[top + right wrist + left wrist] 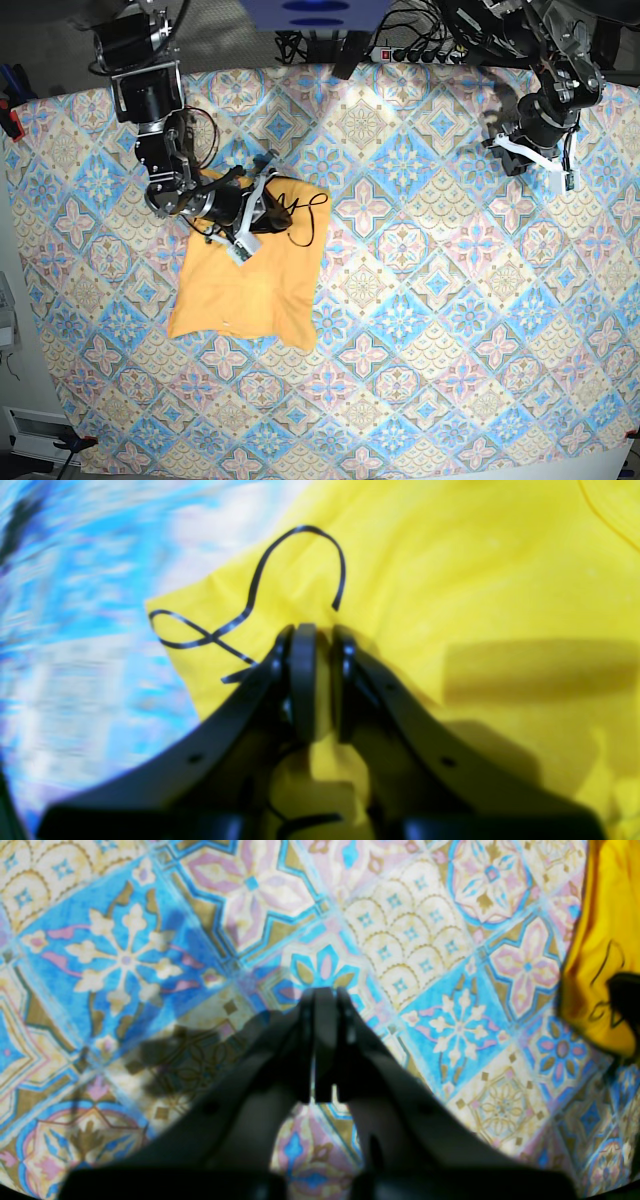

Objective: Fold the T-shirt properly
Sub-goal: 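Drag the folded shirt with the right gripper away from the left gripper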

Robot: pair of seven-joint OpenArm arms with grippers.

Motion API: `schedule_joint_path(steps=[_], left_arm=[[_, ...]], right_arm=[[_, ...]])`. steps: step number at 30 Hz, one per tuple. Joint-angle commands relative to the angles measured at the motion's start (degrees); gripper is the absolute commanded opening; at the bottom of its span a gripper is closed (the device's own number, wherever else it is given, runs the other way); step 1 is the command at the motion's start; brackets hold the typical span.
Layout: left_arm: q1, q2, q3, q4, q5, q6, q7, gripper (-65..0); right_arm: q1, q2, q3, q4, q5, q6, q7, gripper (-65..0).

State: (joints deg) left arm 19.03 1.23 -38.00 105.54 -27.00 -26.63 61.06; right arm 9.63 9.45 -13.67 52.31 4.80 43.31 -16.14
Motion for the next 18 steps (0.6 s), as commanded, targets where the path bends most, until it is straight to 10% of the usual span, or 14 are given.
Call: schedule_joint_path(steps=[1, 18], left_arm=[[-0.1, -0.3, -0.1, 0.9, -0.7, -0.1, -1.0, -65.0], [-0.1, -0.3, -0.1, 0.9, -0.7, -0.1, -1.0, -65.0]], right_arm=[[0.8, 1.7, 0.4, -0.8, -3.4, -3.3, -3.2, -57.6], [3.4, 11.9, 0.4, -1.9, -3.4, -3.3, -2.0, -57.6]])
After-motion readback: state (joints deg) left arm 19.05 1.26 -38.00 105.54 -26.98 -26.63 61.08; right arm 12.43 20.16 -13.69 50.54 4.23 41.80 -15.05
